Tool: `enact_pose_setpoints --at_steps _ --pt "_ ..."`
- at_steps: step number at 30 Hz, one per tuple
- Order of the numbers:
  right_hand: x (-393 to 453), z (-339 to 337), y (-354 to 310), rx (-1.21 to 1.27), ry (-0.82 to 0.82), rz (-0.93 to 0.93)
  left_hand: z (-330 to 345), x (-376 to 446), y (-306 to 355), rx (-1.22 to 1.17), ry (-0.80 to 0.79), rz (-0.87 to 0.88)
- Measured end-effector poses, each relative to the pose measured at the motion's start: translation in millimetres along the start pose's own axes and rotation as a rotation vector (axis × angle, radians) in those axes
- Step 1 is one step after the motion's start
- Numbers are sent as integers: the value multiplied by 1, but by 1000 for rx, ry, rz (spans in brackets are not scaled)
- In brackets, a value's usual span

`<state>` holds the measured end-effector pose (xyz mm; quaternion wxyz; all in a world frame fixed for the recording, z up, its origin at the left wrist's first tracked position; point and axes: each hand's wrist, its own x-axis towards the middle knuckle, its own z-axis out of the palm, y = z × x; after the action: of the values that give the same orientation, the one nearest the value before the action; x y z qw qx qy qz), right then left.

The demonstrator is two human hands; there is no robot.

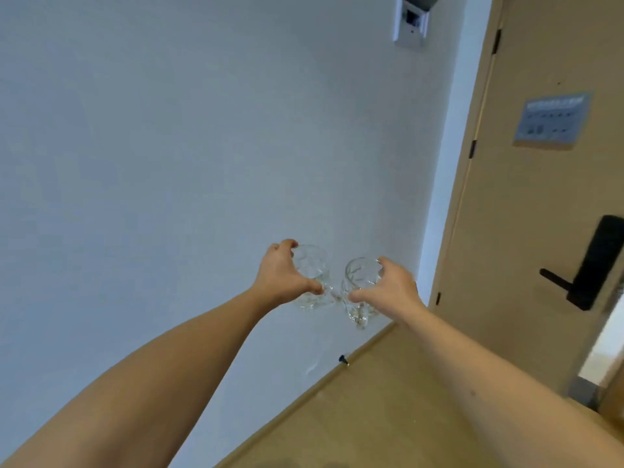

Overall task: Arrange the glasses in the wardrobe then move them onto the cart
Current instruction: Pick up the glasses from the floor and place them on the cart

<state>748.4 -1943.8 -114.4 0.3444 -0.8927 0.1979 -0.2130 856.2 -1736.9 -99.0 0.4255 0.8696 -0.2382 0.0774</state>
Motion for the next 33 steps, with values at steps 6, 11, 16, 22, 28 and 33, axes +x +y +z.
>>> enact_pose_setpoints --at_steps 6,11,16,22,28,33 --pt "-6 62 -60 59 -156 -138 -72 -50 -41 94 162 -153" --pt "-30 112 -125 82 -299 -260 -140 -101 -74 132 300 -282" --pt "-73 167 -195 92 -397 -368 -214 -167 -109 171 437 -378" --pt "-162 234 -281 145 -543 -459 -308 -266 -152 225 543 -509" --pt "-269 296 -366 174 -697 -568 -396 -373 -190 270 648 -631" --pt "-361 343 -427 184 -789 -632 -465 -473 -212 313 736 -726"
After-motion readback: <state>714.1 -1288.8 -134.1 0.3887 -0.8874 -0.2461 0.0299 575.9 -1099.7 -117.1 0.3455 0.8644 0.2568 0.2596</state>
